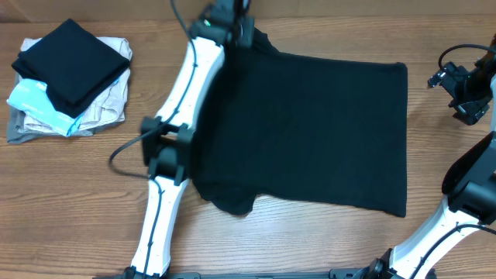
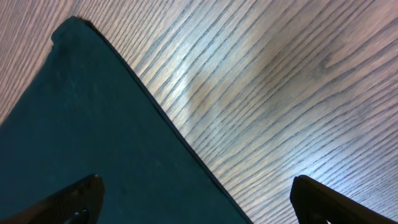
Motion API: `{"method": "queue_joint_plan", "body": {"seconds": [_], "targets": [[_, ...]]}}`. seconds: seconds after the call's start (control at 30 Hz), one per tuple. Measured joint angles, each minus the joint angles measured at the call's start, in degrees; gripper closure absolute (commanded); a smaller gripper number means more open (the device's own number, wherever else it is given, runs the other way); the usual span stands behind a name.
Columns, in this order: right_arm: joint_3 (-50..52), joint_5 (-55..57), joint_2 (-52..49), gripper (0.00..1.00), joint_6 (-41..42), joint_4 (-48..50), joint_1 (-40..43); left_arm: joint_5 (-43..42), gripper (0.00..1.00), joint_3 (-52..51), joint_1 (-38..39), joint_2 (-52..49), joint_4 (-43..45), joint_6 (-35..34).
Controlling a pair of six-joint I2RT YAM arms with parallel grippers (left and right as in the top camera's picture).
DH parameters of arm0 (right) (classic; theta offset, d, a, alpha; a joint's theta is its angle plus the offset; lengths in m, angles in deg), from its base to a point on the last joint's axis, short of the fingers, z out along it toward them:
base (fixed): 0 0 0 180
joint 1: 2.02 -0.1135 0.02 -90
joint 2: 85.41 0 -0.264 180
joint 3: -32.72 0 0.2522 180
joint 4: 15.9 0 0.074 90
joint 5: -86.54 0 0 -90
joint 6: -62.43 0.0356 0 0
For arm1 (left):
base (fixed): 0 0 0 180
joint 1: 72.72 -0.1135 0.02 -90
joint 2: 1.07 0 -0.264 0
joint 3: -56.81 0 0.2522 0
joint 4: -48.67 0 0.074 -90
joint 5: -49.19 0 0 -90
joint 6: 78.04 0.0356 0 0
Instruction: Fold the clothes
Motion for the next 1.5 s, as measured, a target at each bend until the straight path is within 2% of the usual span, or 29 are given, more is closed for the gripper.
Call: {"method": "queue_joint_plan", "body": {"seconds": [0.23,0.57,0.67,0.83,0.97,1.07,1.13,1.2,1.23,1.37,1.5], "targets": [[0.0,0.02,0.0,0.0,0.0,-0.02,0.0,0.0,0.96,3.85,-0.22,17.7,-20.15,-0.07],[0.0,0.0,0.0,0.0,0.0,0.0,0.0,-1.49,0.96,2.51,-0.15,24.28,-44.78,-0.35],[0.0,0.0,0.0,0.0,0.02,0.02,0.0,-1.77,0.96,2.19,0.24,28.87,-49.11,-1.09],[0.0,0.0,0.0,0.0,0.04,0.0,0.0,-2.19,0.96,-1.84,2.99,41.68,-49.11,-3.8],[0.0,0.0,0.0,0.0,0.0,-0.02,0.0,-2.62,0.96,-12.76,6.47,54.07,-49.16,-7.17],[0.0,0.0,0.0,0.0,0.02,0.0,0.0,-1.86,0.93,-26.23,8.46,63.14,-49.27,-11.19],[0.0,0.02,0.0,0.0,0.02,0.0,0.0,-0.79,0.82,-36.28,8.61,68.19,-49.0,-14.6],[0.0,0.04,0.0,0.0,0.0,0.0,0.0,0.52,0.64,-46.6,8.57,72.35,-49.03,-18.49],[0.0,0.0,0.0,0.0,0.02,0.0,0.0,0.9,0.6,-51.49,8.57,74.12,-48.19,-20.22],[0.0,0.02,0.0,0.0,0.02,0.02,0.0,0.46,0.51,-69.59,8.44,79.28,-38.42,-25.97],[0.0,-0.02,0.0,0.0,0.04,0.02,0.0,-3.61,0.54,-84.83,8.44,79.65,-23.91,-29.09]]}}
